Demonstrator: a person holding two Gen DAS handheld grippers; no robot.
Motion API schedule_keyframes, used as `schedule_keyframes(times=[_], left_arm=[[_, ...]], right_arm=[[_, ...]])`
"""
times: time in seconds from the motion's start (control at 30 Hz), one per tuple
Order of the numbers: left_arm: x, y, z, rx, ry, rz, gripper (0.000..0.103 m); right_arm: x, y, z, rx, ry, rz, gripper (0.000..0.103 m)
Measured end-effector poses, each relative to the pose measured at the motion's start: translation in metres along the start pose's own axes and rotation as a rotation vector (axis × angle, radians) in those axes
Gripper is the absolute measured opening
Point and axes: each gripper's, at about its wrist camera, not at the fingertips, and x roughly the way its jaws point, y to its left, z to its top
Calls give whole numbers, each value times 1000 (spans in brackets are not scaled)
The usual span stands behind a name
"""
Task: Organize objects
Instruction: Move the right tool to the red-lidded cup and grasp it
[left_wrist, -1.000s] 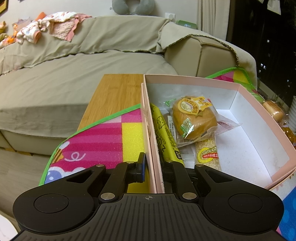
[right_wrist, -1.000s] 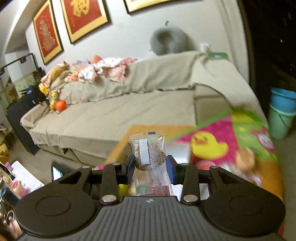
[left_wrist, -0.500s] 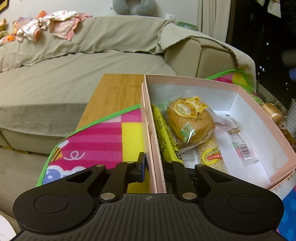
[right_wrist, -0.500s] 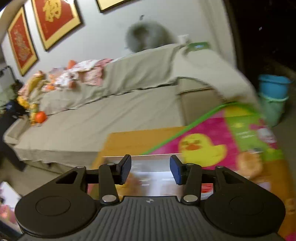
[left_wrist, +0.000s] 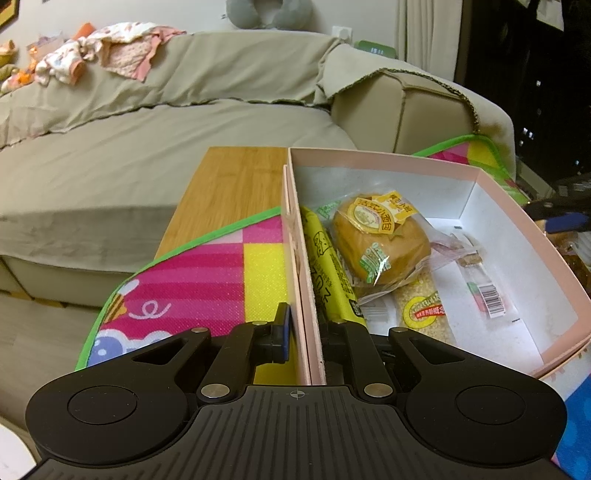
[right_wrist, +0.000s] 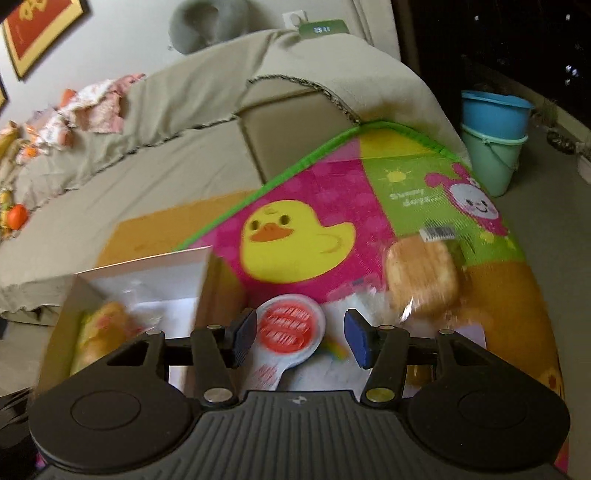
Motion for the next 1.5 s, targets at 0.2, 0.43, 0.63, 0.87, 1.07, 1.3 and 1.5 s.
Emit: schedule_keyframes(times=[0.2, 0.43, 0.63, 0.87, 1.07, 1.3, 1.5], left_arm=[[0, -1, 0, 5, 3, 6, 12], [-1, -2, 0, 10, 4, 14, 12], [-1, -2, 0, 10, 4, 15, 12], [-1, -2, 0, 9, 4, 14, 12], [-1, -2, 1, 8, 5, 13, 12], [-1, -2, 0, 9, 5, 15, 12], [-1, -3, 0, 7, 3, 14, 12]], right_arm=[[44, -6, 11, 34, 34, -1, 52], [33, -6, -4, -71, 82, 69, 43], [2, -4, -38, -206, 112, 79, 43], [-23, -18, -67, -262, 109, -33, 43], [-30, -19, -55, -154, 89, 80, 44], [9, 4, -32, -58, 106, 150, 43], [15, 7, -33, -51, 141, 158, 16]])
